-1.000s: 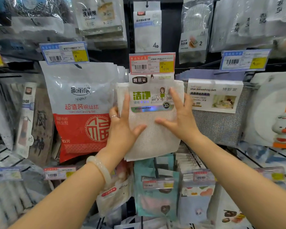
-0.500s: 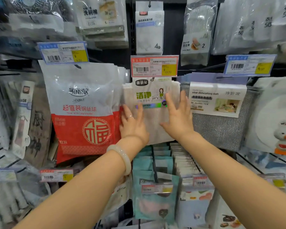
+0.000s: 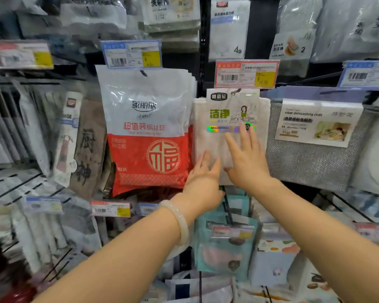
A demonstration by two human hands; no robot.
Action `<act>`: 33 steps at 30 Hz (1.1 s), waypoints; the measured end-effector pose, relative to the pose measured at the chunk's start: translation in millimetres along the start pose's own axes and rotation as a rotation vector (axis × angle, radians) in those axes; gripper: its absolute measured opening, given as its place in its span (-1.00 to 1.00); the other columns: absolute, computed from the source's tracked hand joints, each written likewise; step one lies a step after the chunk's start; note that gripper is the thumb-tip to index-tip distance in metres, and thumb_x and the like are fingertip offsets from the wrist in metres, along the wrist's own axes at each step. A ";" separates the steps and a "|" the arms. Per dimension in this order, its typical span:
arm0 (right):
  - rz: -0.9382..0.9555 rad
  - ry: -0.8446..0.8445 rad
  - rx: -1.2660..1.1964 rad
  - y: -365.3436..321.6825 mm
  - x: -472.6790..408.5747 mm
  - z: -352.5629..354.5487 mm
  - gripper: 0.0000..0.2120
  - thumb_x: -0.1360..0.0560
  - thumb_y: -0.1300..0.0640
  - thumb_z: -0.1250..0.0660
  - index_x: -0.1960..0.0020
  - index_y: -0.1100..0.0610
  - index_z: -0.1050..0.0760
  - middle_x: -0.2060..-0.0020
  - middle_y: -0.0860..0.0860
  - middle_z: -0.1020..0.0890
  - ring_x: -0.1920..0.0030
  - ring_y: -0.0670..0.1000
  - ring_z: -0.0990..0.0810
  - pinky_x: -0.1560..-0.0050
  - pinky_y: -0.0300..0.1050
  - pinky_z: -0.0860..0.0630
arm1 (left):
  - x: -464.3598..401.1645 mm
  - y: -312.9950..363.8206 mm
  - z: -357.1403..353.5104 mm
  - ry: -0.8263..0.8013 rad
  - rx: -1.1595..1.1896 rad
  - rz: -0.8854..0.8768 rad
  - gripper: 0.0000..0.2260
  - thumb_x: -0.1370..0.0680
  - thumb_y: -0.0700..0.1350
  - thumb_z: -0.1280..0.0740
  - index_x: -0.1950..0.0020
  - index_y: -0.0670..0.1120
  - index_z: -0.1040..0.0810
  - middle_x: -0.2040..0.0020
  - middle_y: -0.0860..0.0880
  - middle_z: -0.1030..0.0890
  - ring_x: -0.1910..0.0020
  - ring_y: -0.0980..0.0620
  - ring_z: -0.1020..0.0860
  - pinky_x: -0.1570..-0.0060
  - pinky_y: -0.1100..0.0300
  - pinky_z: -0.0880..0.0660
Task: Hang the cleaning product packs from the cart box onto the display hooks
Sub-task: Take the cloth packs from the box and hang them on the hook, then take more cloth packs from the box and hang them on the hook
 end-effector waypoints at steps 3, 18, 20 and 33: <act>0.004 0.018 0.044 -5.8 -28.6 19.0 -0.28 -0.55 0.02 -0.21 -0.55 -0.01 0.15 -0.53 0.12 0.27 -0.52 0.19 0.31 -0.49 0.16 0.22 | -10.5 7.3 17.8 0.090 -0.066 -0.040 -0.22 -0.55 -0.06 -0.31 -0.56 -0.07 0.18 -0.55 -0.13 0.30 -0.54 -0.06 0.27 -0.49 0.07 0.12; 0.167 -0.263 -0.098 -20.8 34.6 -9.2 -0.17 -0.51 -0.01 -0.28 -0.55 0.07 0.19 -0.52 0.19 0.27 -0.53 0.18 0.26 -0.50 0.07 0.13 | 38.7 -8.8 4.1 0.226 -0.193 0.029 -0.17 -0.45 0.02 -0.38 -0.55 -0.21 0.01 -0.56 -0.26 0.04 -0.55 -0.21 0.03 -0.47 -0.10 -0.14; 0.273 -0.219 -0.142 -43.9 46.8 -8.6 -0.14 -0.45 0.00 -0.37 -0.55 0.12 0.08 -0.53 0.24 0.16 -0.53 0.24 0.17 -0.48 0.14 0.01 | 68.4 -26.1 0.0 0.348 -0.238 0.078 -0.14 -0.32 0.02 -0.47 -0.48 -0.27 -0.18 -0.48 -0.30 -0.25 -0.46 -0.28 -0.24 -0.34 -0.21 -0.32; 1.074 -0.398 -0.350 -373.2 160.8 -35.3 -0.26 -0.58 0.02 -0.18 -0.55 0.06 0.23 -0.52 0.15 0.31 -0.52 0.17 0.31 -0.50 0.08 0.13 | 343.8 -209.7 11.4 0.152 -0.305 1.164 -0.23 -0.59 -0.03 -0.22 -0.54 -0.09 0.31 -0.54 -0.14 0.35 -0.52 -0.15 0.33 -0.47 -0.10 0.20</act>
Point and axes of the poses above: each hand's wrist, its own x-axis away from the middle knuckle, its own z-axis out of the back of the hand, y = z × x, the point moved 2 cm from there along -x, towards the middle knuckle
